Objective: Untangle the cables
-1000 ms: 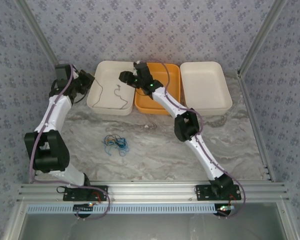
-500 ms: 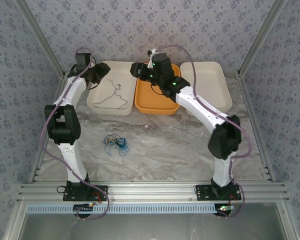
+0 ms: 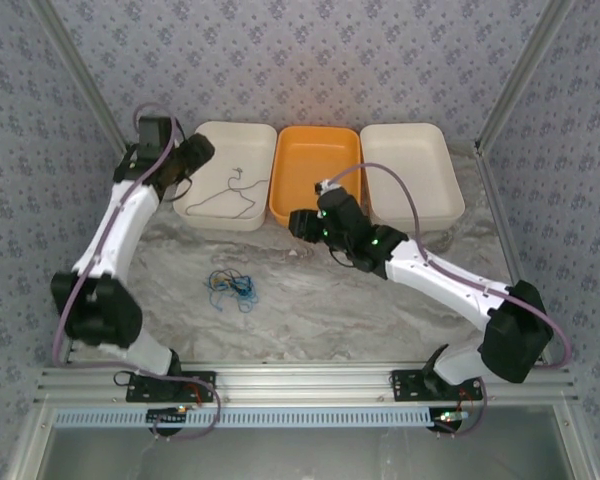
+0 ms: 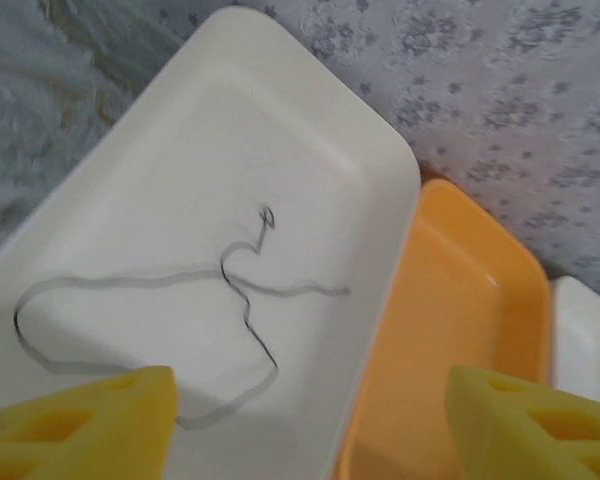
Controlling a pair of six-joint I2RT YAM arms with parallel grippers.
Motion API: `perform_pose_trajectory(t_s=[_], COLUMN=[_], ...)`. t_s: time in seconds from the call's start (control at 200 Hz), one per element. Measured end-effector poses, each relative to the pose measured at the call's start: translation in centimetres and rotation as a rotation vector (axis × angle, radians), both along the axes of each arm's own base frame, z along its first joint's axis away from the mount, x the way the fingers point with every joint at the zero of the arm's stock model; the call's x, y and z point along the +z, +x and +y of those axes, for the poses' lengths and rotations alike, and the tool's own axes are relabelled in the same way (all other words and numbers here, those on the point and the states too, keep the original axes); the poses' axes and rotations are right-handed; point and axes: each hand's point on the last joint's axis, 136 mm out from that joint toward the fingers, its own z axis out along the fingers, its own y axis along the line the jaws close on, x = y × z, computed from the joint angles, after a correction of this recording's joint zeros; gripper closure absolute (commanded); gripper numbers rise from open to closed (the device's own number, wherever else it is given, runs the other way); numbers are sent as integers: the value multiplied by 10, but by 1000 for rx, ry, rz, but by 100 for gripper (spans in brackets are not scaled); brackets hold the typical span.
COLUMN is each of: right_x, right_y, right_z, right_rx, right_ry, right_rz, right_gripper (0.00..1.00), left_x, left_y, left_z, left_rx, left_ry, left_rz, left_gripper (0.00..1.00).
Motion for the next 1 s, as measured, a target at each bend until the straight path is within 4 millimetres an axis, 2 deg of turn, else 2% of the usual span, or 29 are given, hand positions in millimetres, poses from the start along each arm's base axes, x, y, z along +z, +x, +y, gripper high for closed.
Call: perform_pose_trajectory(t_s=[0.075, 0.145, 0.21, 0.29, 0.375, 0.44, 0.55, 0.73, 0.869, 0.999], right_x=[-16, -36, -55, -80, -109, -126, -145, -154, -160, -175], right_y=[-22, -44, -61, -77, -92, -101, -110, -97, -86, -83], right_z=[11, 22, 35, 54, 76, 93, 112, 110, 115, 118], right_rx=[36, 89, 141, 202, 261, 295, 332, 316, 315, 320], right_ry=[-47, -86, -118, -156, -213, -249, -268, -247, -206, -188], right_rz=[10, 29, 53, 85, 124, 141, 154, 168, 177, 211], right_gripper=[52, 51, 48, 47, 47, 48, 50, 54, 63, 70], left_x=[0, -21, -57, -117, -174, -203, -219, -235, -246, -252], left_y=[-46, -86, -121, -161, -193, -210, -213, -198, -187, -181], left_z=[-5, -8, -11, -11, -6, -3, -4, -9, -14, -15], left_rx=[1, 1, -3, 4, 22, 39, 52, 65, 80, 91], left_ry=[4, 9, 10, 9, 14, 15, 1, -2, -24, -39], left_rz=[-2, 37, 109, 237, 378, 460, 506, 522, 514, 501], left_gripper=[49, 49, 47, 41, 37, 35, 35, 45, 60, 87])
